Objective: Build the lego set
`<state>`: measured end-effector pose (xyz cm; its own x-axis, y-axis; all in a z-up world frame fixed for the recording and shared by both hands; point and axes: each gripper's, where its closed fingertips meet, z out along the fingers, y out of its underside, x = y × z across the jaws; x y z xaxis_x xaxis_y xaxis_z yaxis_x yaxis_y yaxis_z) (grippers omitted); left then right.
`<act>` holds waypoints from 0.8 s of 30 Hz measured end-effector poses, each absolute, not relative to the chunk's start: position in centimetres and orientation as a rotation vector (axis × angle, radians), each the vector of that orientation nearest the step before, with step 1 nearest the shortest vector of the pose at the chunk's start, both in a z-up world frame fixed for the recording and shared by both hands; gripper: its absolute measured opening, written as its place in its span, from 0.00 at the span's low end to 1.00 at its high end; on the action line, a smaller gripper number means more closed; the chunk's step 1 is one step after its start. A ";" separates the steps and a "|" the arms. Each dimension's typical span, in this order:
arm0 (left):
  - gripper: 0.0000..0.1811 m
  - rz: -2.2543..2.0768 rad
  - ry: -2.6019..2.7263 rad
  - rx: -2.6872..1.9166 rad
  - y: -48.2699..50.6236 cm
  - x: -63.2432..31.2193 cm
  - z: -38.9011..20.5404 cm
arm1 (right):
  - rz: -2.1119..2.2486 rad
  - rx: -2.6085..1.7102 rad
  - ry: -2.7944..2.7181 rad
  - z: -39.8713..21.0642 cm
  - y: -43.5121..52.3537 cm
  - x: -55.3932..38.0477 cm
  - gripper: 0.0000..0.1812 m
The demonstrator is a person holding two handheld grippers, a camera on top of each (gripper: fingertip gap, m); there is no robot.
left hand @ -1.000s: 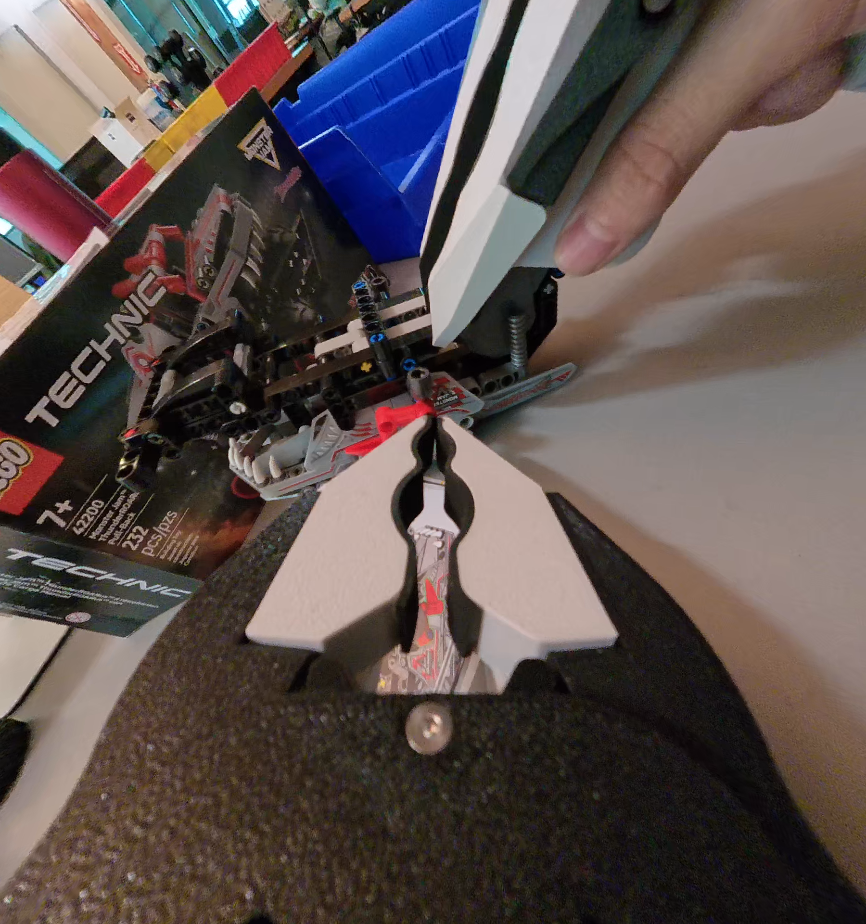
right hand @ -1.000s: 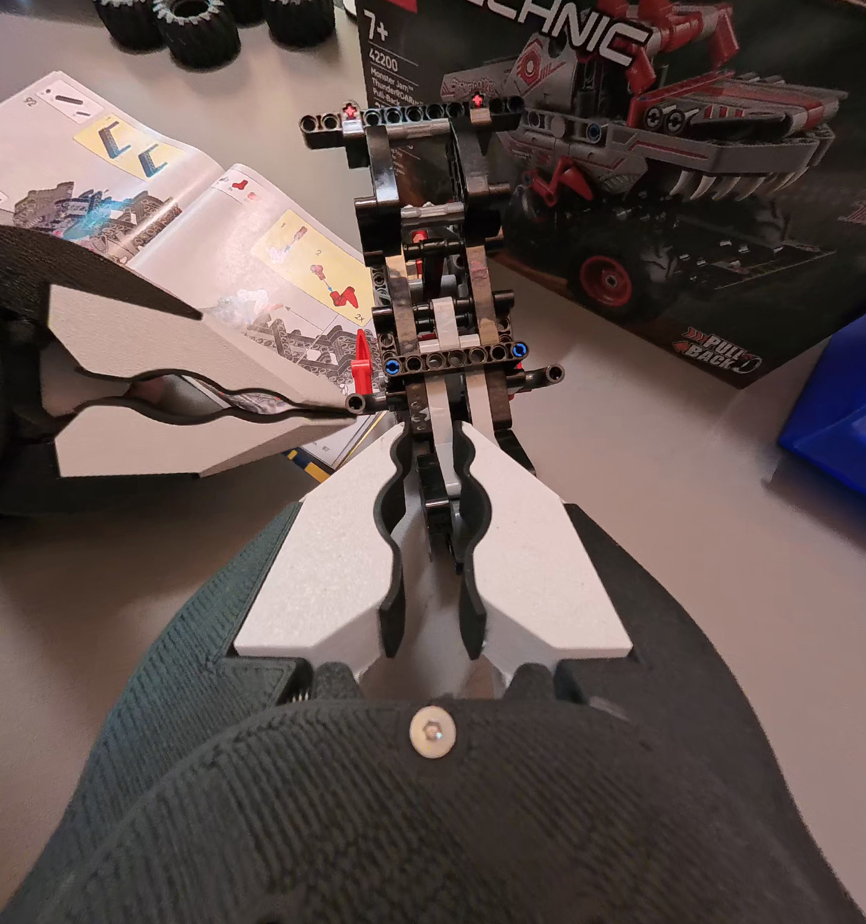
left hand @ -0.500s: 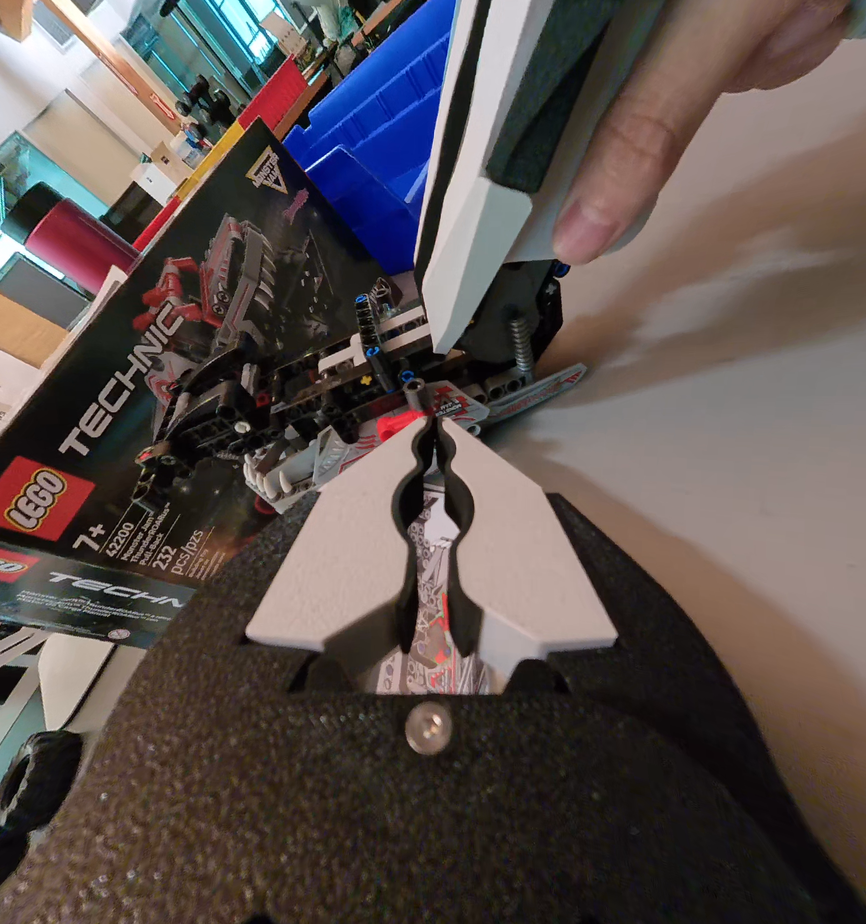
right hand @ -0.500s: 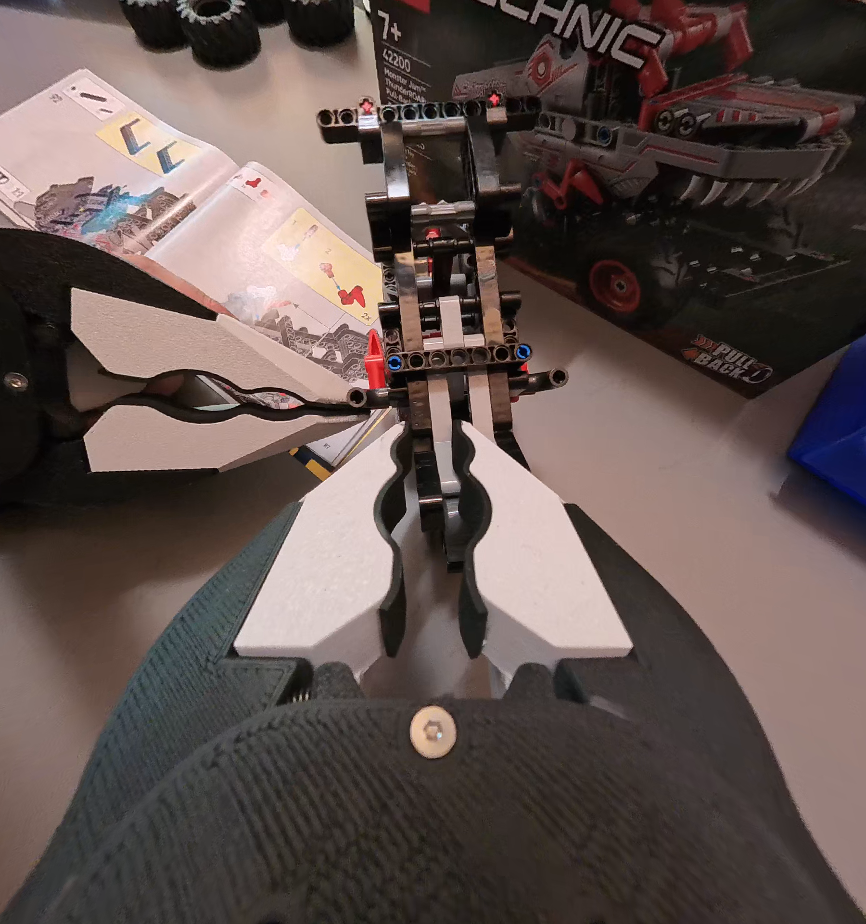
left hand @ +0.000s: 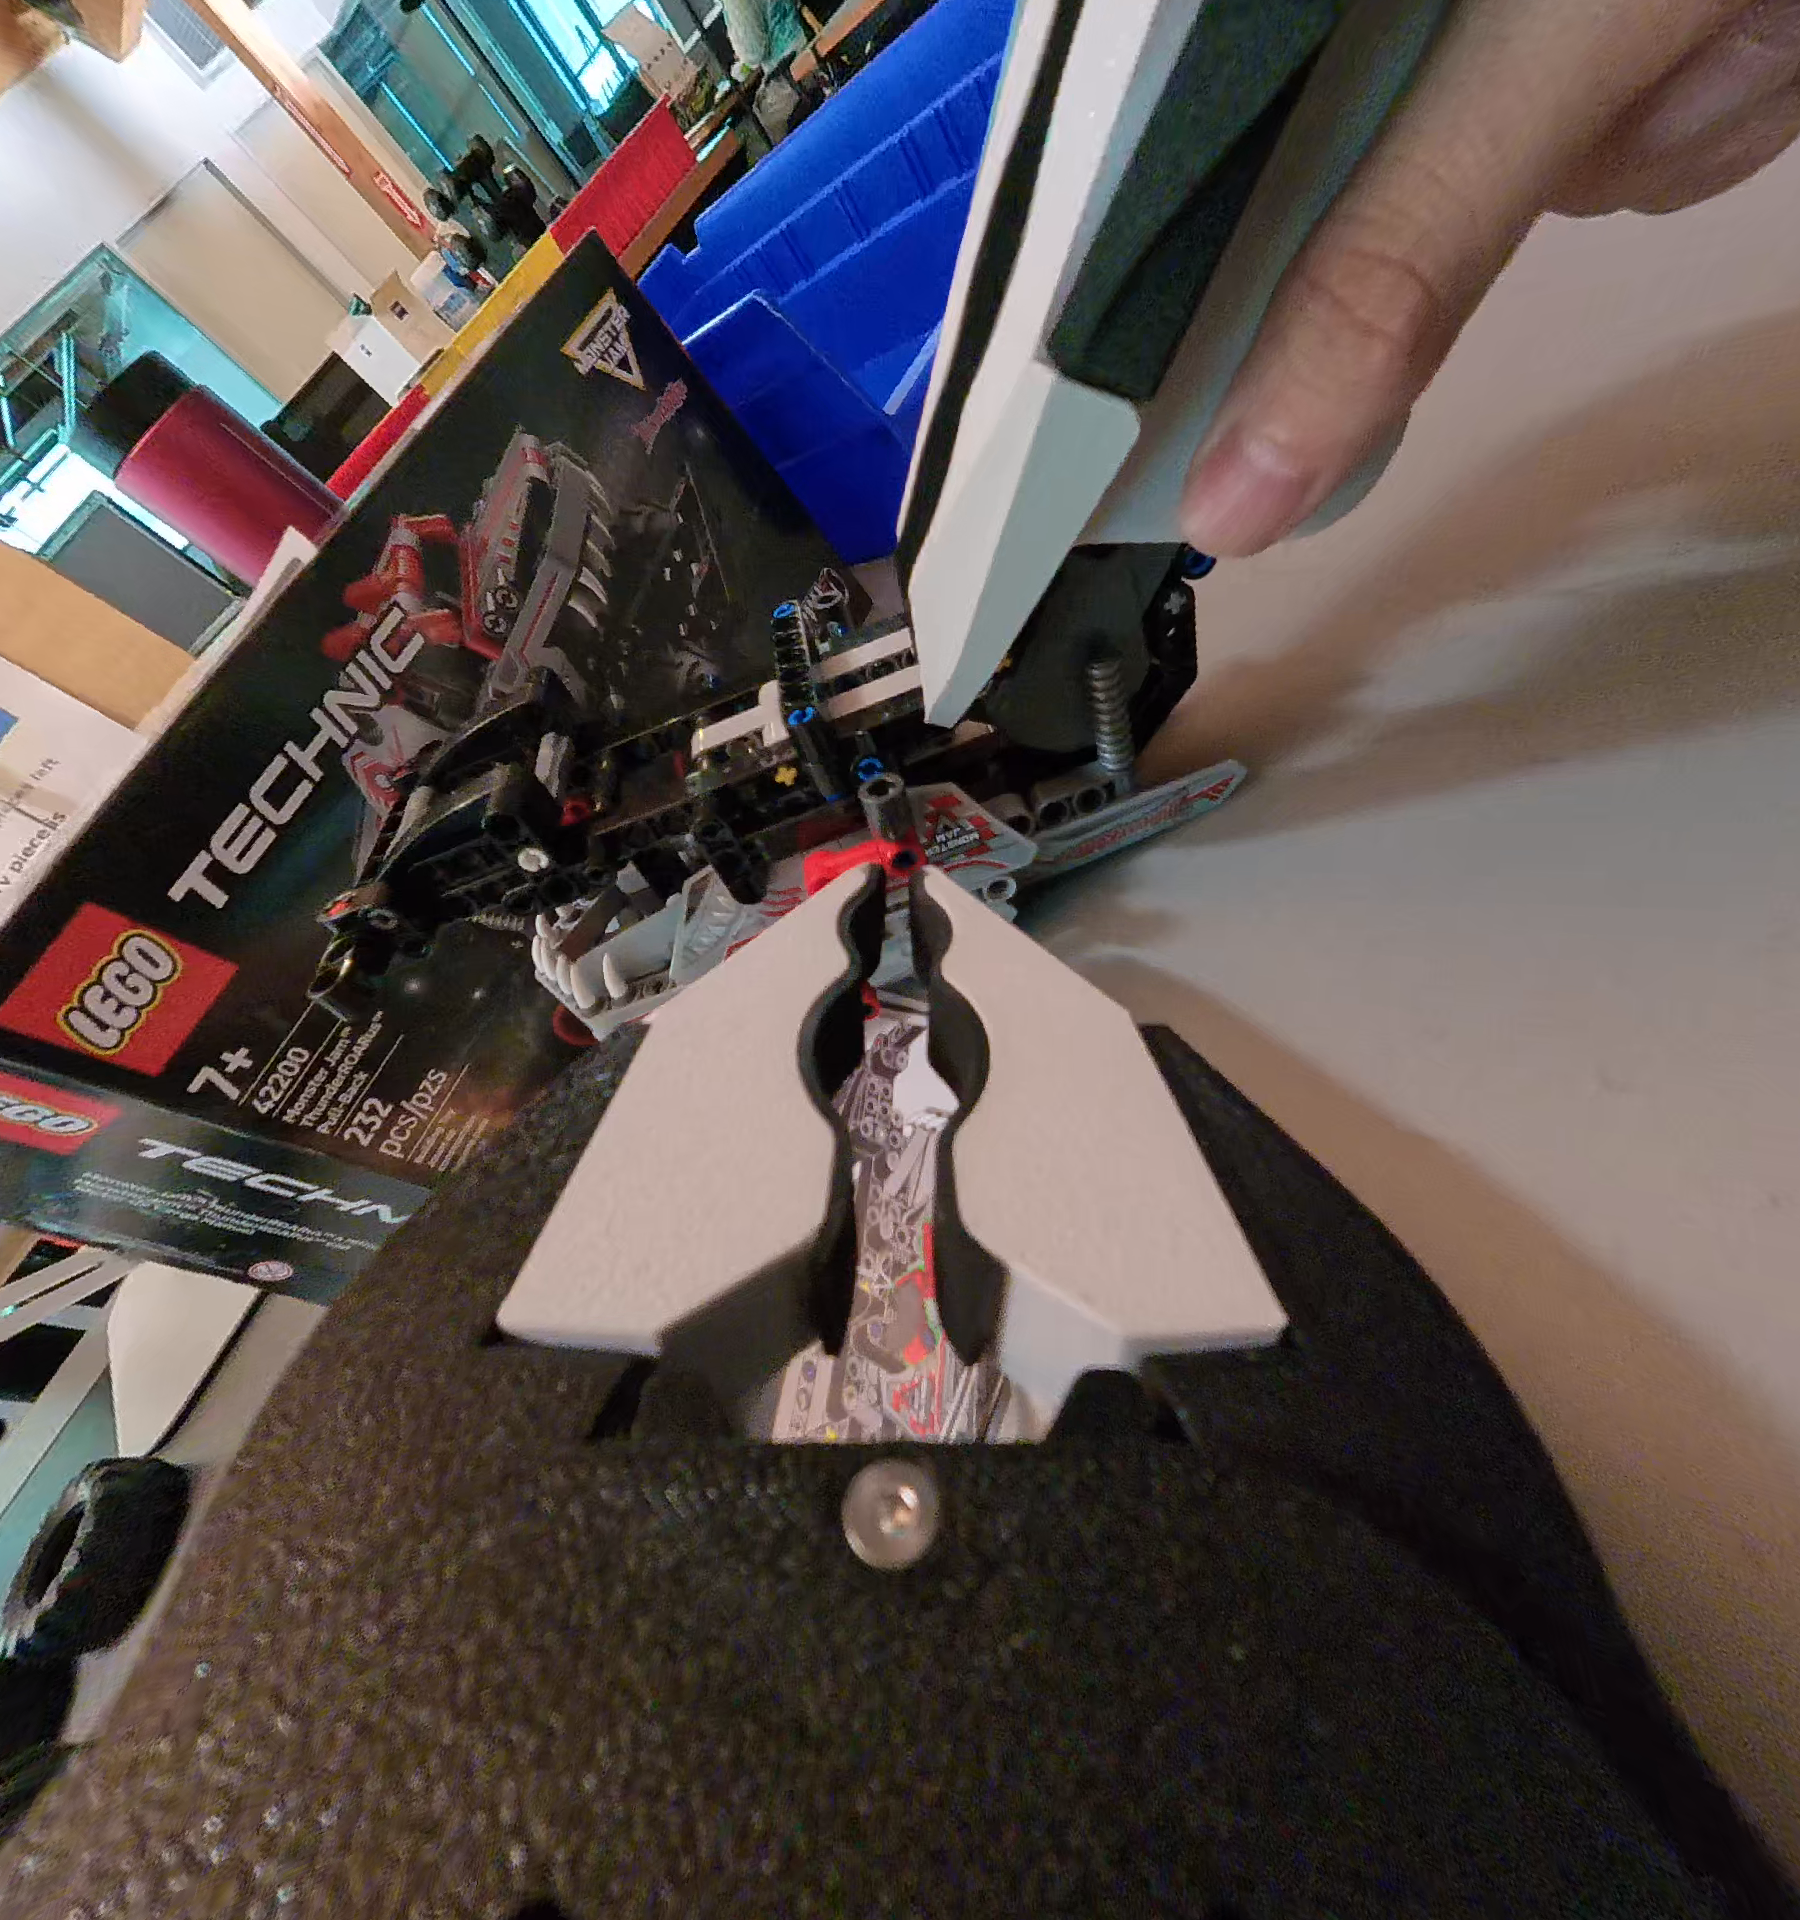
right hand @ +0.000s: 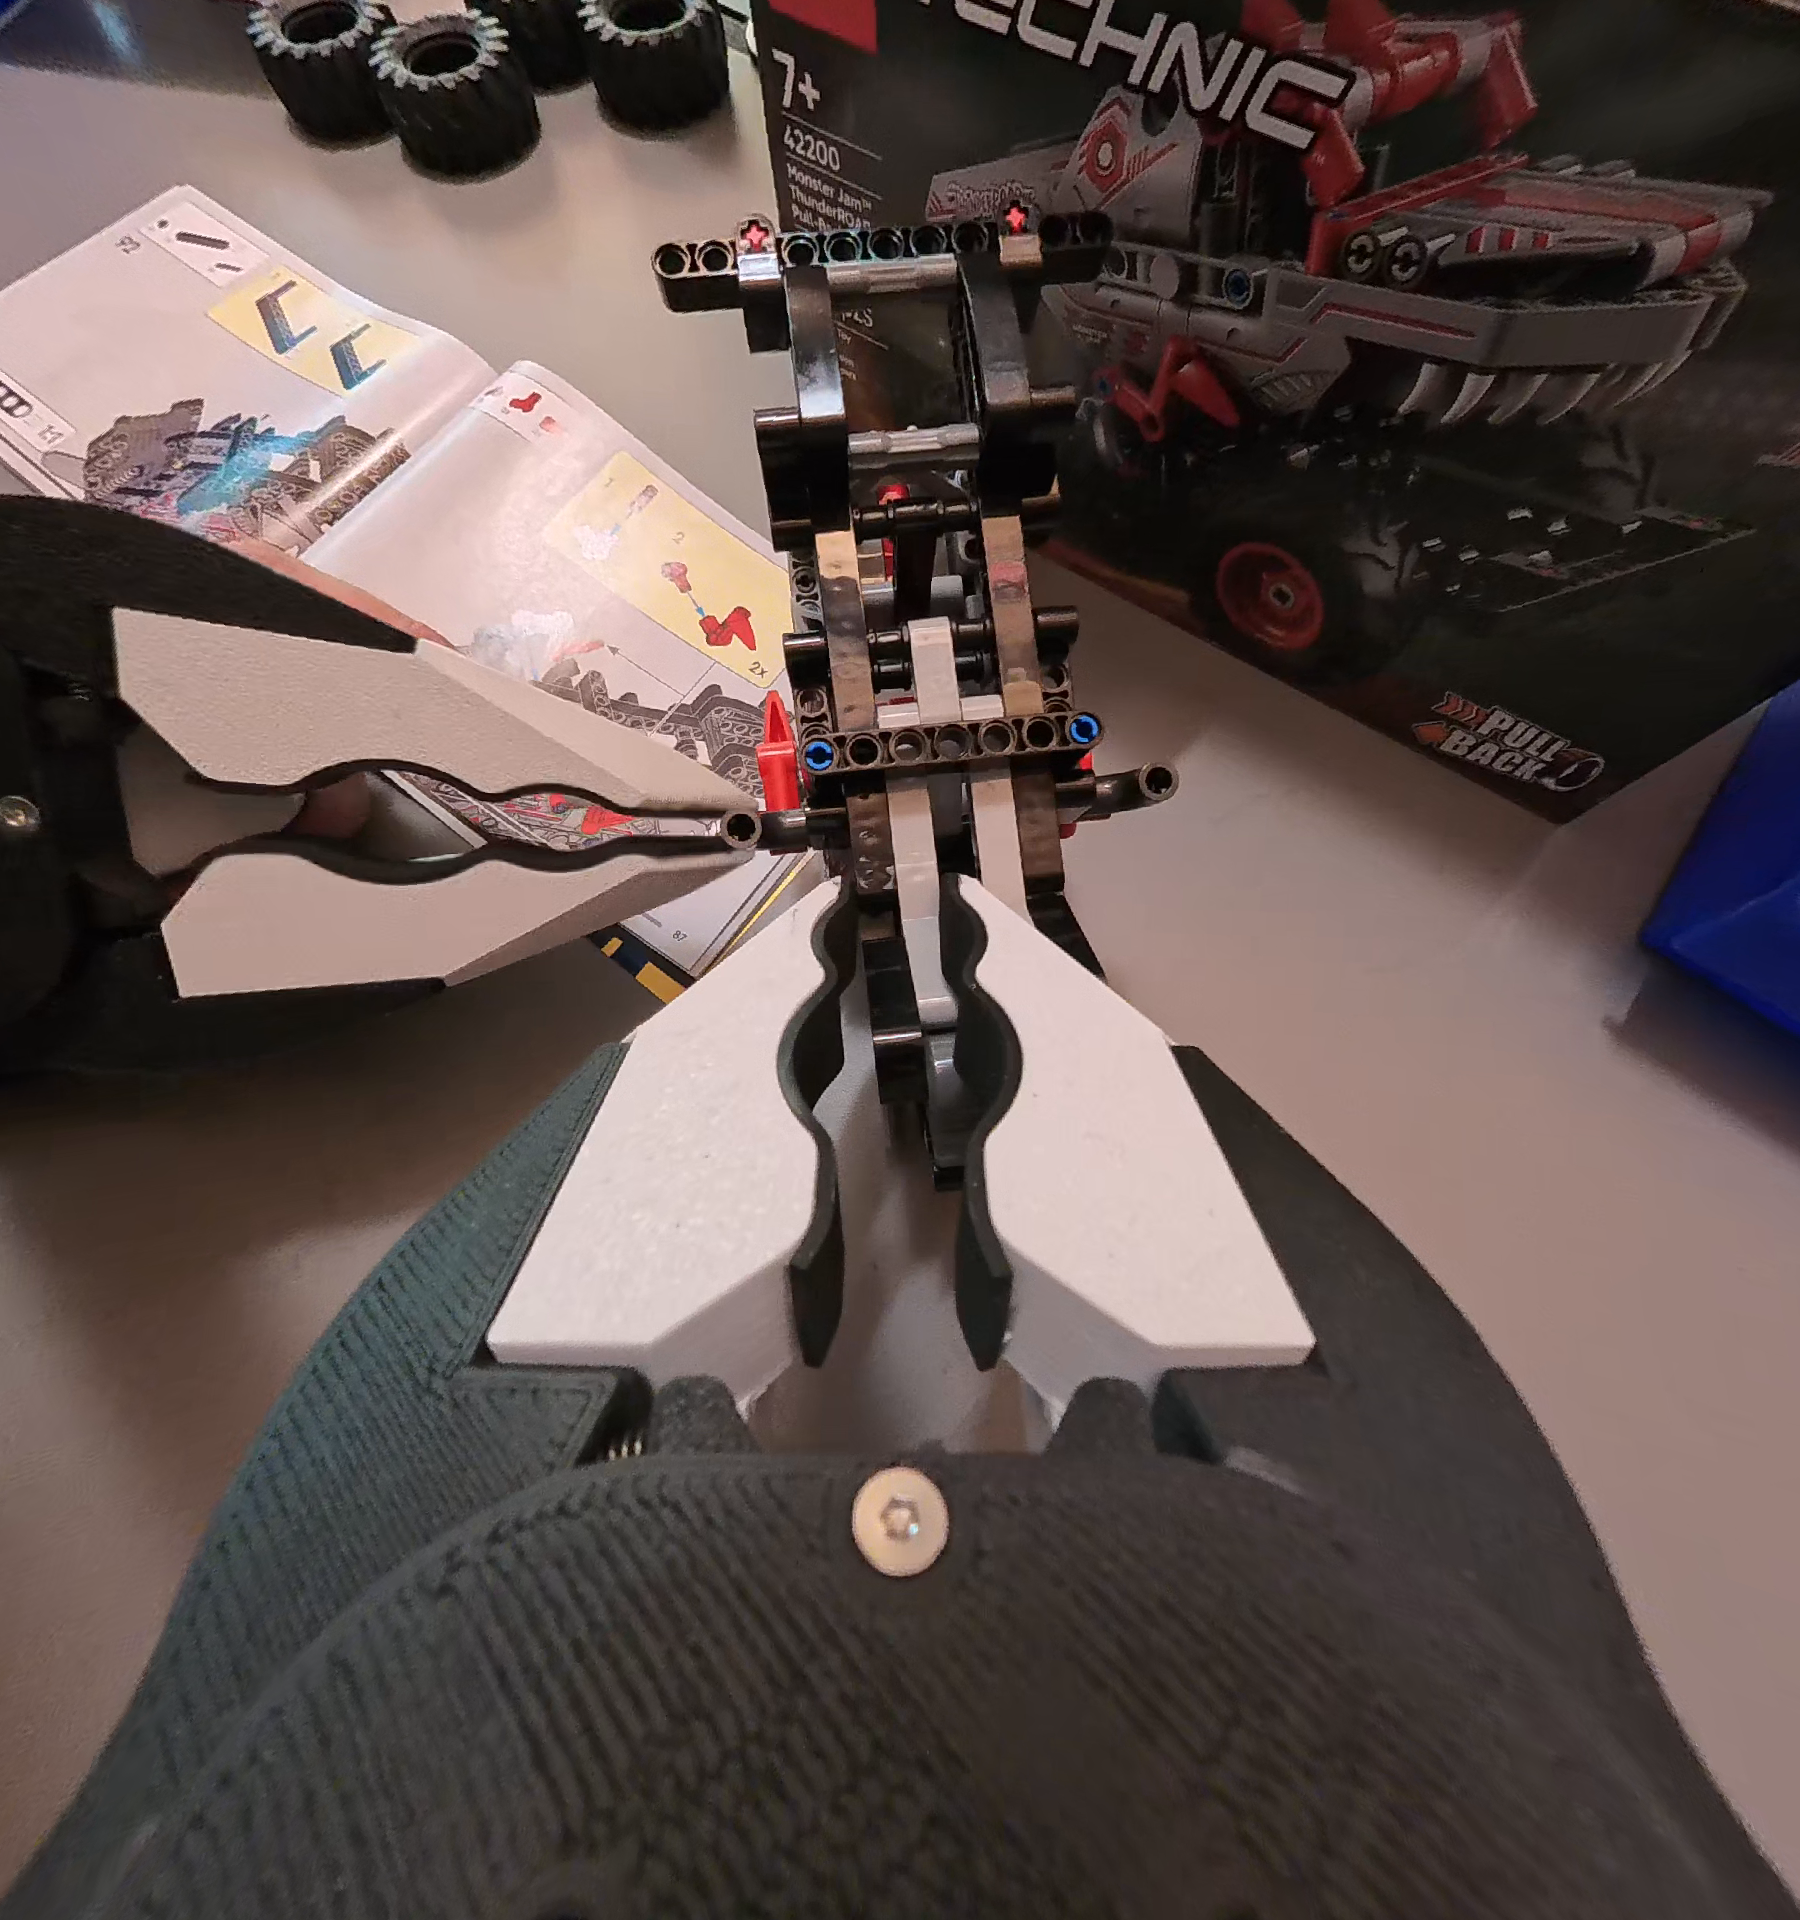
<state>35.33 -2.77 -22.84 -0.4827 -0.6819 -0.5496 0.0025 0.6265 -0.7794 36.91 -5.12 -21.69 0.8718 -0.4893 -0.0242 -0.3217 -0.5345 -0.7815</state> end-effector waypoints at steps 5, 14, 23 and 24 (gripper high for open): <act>0.01 -0.945 1.924 -0.566 -2.9 35.4 -22.8 | -0.248 -2.176 0.586 -21.7 -5.1 36.9 0.08; 0.01 -0.938 1.934 -0.584 -2.8 35.5 -23.0 | -0.241 -2.175 0.581 -21.7 -5.1 36.9 0.08; 0.00 -0.909 1.897 -0.590 -2.5 36.2 -22.8 | -0.229 -2.179 0.538 -21.7 -5.1 37.0 0.08; 0.00 -0.905 1.897 -0.598 -2.5 36.3 -22.8 | -0.224 -2.177 0.538 -21.7 -5.1 37.0 0.08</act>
